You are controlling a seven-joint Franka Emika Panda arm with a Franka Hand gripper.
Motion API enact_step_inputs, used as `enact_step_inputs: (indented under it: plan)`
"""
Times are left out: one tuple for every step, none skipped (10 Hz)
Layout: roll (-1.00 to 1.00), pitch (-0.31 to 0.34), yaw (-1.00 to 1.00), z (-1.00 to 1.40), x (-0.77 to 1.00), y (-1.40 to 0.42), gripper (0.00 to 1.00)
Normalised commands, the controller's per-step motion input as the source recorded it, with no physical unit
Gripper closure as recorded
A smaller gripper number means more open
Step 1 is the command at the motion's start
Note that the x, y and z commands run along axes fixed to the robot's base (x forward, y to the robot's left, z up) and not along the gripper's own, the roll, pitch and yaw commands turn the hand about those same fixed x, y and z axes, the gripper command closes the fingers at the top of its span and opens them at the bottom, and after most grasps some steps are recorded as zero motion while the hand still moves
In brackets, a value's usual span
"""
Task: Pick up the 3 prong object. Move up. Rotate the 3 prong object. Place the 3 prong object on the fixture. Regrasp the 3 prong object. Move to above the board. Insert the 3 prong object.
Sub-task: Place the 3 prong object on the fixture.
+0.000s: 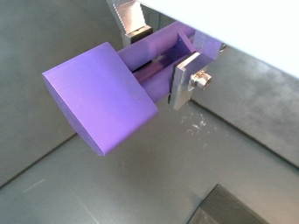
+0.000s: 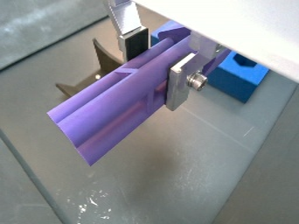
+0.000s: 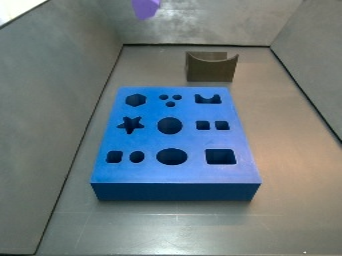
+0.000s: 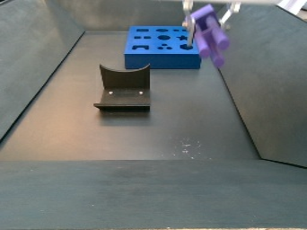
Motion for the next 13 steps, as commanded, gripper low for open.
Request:
enact_step_inputs:
  plan:
    - [-0.35, -0.180, 0.59, 0.31, 1.00, -0.43, 1.00]
    - [-0.35, -0.147, 0.56, 0.25, 1.00, -0.43, 1.00]
    - [-0.32, -0.074, 0.36, 0.22, 1.00, -0.35, 1.00]
    - [-0.29, -0.022, 0.23, 0.19, 1.00, -0.32, 1.00]
    - [-0.25, 0.012, 0.17, 0.18, 1.00, -0.30, 1.00]
    - [-0.17, 0.069, 0.10, 0.15, 1.00, -0.25, 1.00]
    - [-0.13, 0.101, 0.07, 0.13, 1.00, -0.22, 1.00]
    - [-0.11, 0.130, 0.04, 0.10, 1.00, -0.17, 1.00]
    - [-0.12, 0.138, 0.02, 0.08, 1.00, -0.14, 1.00]
    - [-0.10, 0.141, 0.02, 0.07, 1.00, -0.11, 1.00]
    - [-0.10, 0.138, 0.01, 0.06, 1.00, -0.09, 1.00]
    - [-0.09, 0.135, 0.01, 0.04, 1.00, -0.07, 1.00]
    - [-0.08, 0.134, 0.01, 0.04, 1.00, -0.06, 1.00]
